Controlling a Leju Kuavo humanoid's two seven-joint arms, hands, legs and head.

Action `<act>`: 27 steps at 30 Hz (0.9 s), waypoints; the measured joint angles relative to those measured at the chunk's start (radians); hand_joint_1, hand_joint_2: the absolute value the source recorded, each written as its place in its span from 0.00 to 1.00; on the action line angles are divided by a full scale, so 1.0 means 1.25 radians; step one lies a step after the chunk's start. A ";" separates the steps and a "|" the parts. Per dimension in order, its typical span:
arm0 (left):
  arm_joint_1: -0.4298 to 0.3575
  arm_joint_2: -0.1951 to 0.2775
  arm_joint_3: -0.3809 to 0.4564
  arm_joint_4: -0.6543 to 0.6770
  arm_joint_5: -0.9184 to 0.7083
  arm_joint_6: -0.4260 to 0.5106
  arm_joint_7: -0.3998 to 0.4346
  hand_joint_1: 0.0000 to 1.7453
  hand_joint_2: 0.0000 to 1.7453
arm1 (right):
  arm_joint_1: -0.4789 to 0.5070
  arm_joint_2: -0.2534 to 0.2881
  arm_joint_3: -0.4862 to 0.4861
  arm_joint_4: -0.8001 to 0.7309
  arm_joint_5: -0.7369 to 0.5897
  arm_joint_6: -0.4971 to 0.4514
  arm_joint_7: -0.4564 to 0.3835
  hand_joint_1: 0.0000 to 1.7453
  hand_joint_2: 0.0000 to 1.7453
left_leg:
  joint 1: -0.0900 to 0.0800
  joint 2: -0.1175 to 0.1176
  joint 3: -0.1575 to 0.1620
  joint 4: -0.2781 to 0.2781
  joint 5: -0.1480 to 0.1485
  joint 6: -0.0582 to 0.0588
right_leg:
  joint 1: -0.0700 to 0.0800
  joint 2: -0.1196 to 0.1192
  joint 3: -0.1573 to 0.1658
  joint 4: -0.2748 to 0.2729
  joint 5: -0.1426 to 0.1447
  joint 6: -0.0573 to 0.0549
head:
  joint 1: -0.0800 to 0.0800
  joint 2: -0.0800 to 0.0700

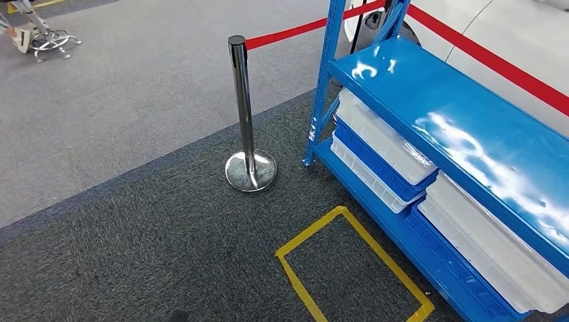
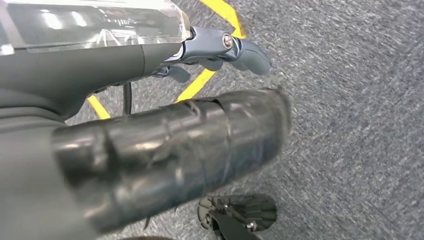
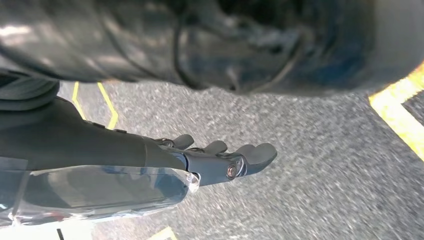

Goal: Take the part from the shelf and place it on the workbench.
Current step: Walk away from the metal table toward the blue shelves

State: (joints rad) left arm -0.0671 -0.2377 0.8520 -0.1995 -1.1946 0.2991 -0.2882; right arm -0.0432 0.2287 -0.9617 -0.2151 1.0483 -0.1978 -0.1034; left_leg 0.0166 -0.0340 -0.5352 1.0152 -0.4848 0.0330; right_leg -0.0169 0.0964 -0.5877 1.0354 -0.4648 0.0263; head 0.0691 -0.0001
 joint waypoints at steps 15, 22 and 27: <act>-0.002 -0.001 0.001 0.000 0.000 0.000 -0.001 0.00 0.00 | -0.002 0.000 0.000 0.001 0.000 0.000 0.000 0.00 0.00 | -0.010 0.113 0.010 0.000 -0.014 -0.010 | 0.011 -0.100 0.022 -0.022 0.002 -0.025 | 0.001 0.000; 0.004 -0.001 0.002 0.000 0.000 0.000 0.000 0.00 0.00 | -0.003 0.000 0.000 0.001 0.000 0.001 0.002 0.00 0.00 | -0.003 0.034 -0.087 0.208 -0.093 -0.024 | 0.004 -0.035 0.022 -0.025 0.011 -0.038 | -0.002 0.000; 0.004 0.000 0.002 0.000 0.000 0.001 0.001 0.00 0.00 | -0.005 0.000 0.000 0.001 0.000 0.001 0.003 0.00 0.00 | 0.001 -0.036 -0.009 0.011 -0.001 -0.017 | 0.004 0.013 0.010 -0.007 0.006 -0.021 | -0.002 0.000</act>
State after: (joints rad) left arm -0.0618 -0.2372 0.8551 -0.1995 -1.1951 0.2999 -0.2870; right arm -0.0493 0.2285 -0.9617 -0.2136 1.0485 -0.1968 -0.0993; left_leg 0.0183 -0.0787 -0.5463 1.0288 -0.4855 0.0115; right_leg -0.0125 0.1129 -0.5754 1.0265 -0.4572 0.0005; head 0.0671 0.0000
